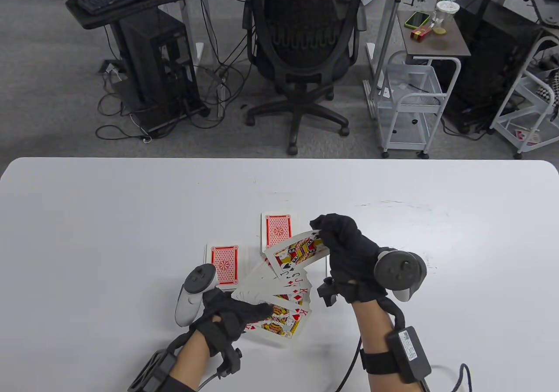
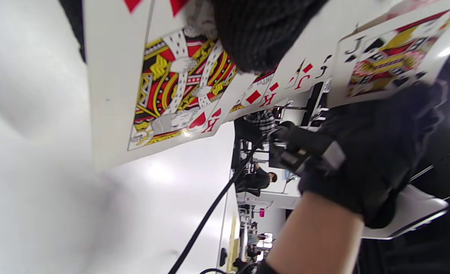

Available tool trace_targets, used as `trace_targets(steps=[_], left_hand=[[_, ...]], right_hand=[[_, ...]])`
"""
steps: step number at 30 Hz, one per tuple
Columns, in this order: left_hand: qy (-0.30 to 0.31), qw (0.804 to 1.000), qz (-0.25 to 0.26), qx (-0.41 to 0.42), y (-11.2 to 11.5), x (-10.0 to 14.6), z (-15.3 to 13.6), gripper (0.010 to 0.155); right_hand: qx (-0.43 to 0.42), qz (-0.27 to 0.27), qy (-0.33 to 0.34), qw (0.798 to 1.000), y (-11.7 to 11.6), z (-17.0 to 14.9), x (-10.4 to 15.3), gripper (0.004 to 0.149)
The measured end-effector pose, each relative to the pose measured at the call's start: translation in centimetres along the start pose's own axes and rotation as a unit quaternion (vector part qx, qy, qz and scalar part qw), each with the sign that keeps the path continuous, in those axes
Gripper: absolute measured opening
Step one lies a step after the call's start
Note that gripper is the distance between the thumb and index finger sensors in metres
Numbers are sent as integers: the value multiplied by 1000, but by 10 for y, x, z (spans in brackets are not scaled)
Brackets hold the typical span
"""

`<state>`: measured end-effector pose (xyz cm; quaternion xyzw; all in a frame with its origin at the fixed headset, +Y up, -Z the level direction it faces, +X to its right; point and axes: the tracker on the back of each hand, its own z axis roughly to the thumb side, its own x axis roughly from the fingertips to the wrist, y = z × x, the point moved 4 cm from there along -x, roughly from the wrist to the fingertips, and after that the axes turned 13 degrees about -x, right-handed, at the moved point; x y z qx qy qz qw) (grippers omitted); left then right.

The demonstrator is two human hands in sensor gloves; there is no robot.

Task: Four-player card dealing with fan arrangement

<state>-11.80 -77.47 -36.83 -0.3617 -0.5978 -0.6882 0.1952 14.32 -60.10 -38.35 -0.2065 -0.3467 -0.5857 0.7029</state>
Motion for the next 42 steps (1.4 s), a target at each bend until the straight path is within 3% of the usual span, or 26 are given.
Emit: trace_targets(steps=[9,14,19,25,30,33,36,39,42], left_hand=[[-19,999,-22,-28,6,-2,-1,58],[-20,1000,-10,-6,1,0,-2,58],[-10,1000,1,12,-4,3,-2,58],[-2,1000,7,16,-6,4,-2,57],[-3,1000,10,21,-6,3,-3,57],[22,997,27,66,-10,5,2,56],[44,991,60,111,-17,11,3,56],[50,986,87,134,-24,15,2,56],[40,983,116,138,-27,18,-1,56]], right_hand=[[22,-30,33,999,7,12,-1,42],[47,114,21,992,-27,6,1,40],[7,172,-10,985,-54,-3,8,39],[-50,164,-50,984,-73,-15,19,38],[-90,157,-92,979,-76,-23,21,38],[-122,153,-116,974,-69,-30,21,53],[-92,131,-166,973,-60,-41,23,69],[-35,172,-195,965,-65,-49,27,67],[-50,157,-182,969,-74,-45,29,61]])
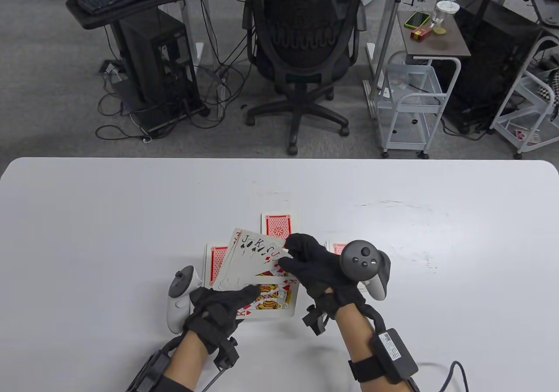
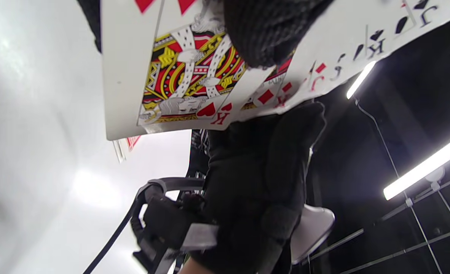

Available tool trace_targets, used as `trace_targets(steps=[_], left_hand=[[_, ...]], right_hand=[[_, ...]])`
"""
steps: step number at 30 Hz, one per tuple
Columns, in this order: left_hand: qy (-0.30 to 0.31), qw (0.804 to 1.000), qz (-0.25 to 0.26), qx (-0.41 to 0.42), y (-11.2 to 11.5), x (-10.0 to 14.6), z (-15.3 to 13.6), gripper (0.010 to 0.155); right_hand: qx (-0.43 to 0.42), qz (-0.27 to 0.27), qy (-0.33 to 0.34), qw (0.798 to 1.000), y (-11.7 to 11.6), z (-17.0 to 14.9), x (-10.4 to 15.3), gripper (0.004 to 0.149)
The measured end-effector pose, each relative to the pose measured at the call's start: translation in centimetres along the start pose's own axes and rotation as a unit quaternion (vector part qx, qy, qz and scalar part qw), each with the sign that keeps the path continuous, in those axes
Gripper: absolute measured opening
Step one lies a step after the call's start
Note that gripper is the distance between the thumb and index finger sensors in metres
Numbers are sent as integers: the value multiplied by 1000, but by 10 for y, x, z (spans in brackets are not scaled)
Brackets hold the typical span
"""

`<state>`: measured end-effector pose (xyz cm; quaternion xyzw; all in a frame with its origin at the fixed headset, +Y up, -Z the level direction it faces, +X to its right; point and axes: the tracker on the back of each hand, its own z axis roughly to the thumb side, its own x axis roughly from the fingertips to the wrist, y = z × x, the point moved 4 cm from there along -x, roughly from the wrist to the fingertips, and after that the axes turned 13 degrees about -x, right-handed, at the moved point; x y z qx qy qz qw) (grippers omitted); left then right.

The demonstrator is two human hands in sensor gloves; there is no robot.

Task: Four-player card dealing with fan arrangement

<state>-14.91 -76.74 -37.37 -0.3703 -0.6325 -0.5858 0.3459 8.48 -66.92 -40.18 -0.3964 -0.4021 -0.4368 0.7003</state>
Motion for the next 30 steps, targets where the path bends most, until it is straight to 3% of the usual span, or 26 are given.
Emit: trace_targets(steps=[3,7,11,15,22,30], left_hand=[[-9,999,33,8,-4,3,-2,57],[-20,998,63,16,-5,5,-5,57],[-24,998,62,8,-3,5,-4,57],[-22,998,54,-22,1,4,-1,57],[-15,999,23,-28,6,1,0,55],[-10,1000,3,-29,9,-1,-1,55]], right_hand=[[42,-20,38,998,-5,10,3,61],[107,-25,92,990,-13,24,7,71],[141,-53,109,983,-16,31,12,53],[160,-82,97,979,-13,36,14,41],[175,-75,76,979,-7,34,9,44],[137,-73,49,987,5,24,5,42]])
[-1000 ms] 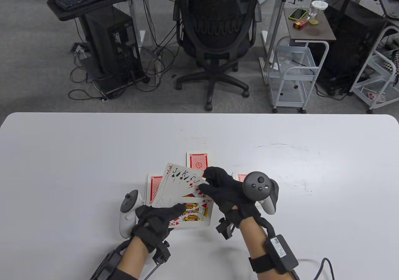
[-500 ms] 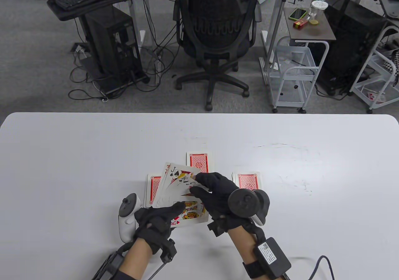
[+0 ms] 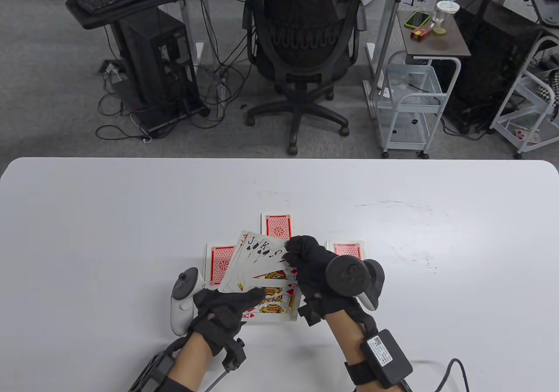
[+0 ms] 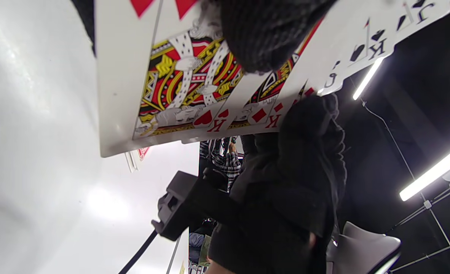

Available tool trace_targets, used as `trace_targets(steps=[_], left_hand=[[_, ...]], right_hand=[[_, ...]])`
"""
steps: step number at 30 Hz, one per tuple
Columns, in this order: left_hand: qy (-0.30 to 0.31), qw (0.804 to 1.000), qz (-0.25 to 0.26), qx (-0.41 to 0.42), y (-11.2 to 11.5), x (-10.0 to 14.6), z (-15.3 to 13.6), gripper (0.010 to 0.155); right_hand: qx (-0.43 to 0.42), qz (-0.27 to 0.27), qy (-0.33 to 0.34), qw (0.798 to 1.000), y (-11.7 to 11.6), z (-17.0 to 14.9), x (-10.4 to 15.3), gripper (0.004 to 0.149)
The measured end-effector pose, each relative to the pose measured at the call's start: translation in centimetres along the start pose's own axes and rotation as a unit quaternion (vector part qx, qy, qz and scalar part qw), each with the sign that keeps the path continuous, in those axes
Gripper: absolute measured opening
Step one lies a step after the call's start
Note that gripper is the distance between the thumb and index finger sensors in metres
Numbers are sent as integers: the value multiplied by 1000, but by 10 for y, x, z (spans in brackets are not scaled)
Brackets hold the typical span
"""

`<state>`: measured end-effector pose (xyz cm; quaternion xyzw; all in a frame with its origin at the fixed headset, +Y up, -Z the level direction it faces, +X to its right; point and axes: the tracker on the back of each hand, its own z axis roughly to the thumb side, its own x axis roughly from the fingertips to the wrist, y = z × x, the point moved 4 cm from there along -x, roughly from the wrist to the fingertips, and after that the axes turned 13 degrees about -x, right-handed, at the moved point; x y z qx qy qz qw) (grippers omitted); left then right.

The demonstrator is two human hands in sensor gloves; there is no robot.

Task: Four-player card dealing with fan arrangement

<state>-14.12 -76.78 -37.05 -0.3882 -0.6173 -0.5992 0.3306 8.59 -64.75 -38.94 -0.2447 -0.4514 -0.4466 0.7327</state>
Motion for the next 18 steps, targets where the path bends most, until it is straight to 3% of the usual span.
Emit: trace_targets(steps=[2,6,8,18], left_hand=[[-1,1000,10,-13,-3,1,2,55],[-18,998,51,-26,-5,5,1,55],[-30,997,69,-14,-7,8,-2,55],[-39,997,64,-33,-15,8,-4,54]], right_hand=[[-24,4,-16,1000,1,-2,1,42],[62,-45,14,997,2,10,6,41],[65,-41,14,997,-2,13,6,43],[14,48,23,998,-12,3,-1,44]])
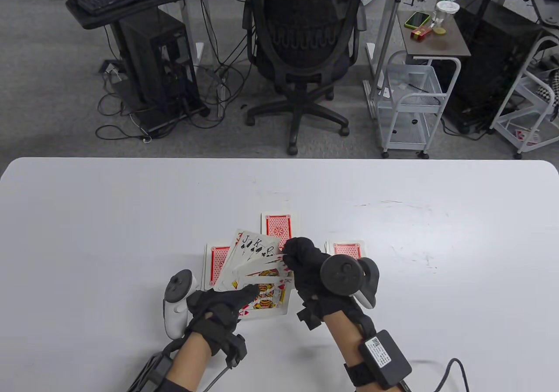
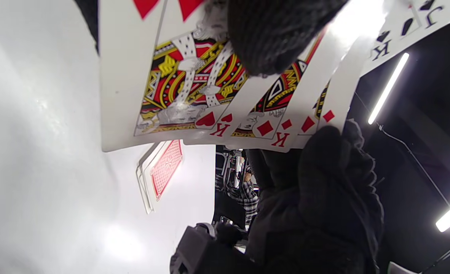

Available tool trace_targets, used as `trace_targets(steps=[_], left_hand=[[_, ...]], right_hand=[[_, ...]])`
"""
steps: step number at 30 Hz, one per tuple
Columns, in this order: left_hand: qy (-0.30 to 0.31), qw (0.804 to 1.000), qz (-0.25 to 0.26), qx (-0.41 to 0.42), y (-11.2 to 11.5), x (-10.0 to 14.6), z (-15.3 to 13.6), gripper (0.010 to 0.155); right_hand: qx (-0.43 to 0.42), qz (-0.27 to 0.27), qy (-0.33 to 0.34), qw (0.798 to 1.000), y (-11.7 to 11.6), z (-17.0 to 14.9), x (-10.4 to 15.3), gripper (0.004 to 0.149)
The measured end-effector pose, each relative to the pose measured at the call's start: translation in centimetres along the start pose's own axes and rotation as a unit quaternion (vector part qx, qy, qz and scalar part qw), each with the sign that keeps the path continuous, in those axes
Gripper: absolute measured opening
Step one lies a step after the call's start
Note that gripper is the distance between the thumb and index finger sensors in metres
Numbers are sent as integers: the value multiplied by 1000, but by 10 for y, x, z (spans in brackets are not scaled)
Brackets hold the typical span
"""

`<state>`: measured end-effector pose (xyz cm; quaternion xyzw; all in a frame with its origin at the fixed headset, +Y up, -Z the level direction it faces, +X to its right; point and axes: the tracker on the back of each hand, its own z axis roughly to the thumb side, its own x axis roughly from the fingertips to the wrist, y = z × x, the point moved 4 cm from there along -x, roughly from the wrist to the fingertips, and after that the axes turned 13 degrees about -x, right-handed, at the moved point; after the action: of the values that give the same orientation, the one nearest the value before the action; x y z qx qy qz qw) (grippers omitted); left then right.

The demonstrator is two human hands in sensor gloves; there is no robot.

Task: Four-player card dealing with fan arrangement

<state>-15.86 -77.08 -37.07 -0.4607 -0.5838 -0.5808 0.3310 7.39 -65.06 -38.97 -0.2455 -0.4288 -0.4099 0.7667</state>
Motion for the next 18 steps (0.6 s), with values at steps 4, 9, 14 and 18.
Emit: trace_targets(steps=[4,9,14,18], left_hand=[[6,1000,-16,-3,1,-2,3,54],[16,998,-50,-37,10,-4,9,53],[16,994,-90,-58,20,-6,10,53],[9,989,-121,-85,27,-7,10,53]], right_hand=[[-23,-6,-8,1000,11,-6,-3,44],[10,-69,7,998,39,-1,-1,43],[1,-103,47,994,62,8,2,43],[9,-135,84,987,76,20,5,43]])
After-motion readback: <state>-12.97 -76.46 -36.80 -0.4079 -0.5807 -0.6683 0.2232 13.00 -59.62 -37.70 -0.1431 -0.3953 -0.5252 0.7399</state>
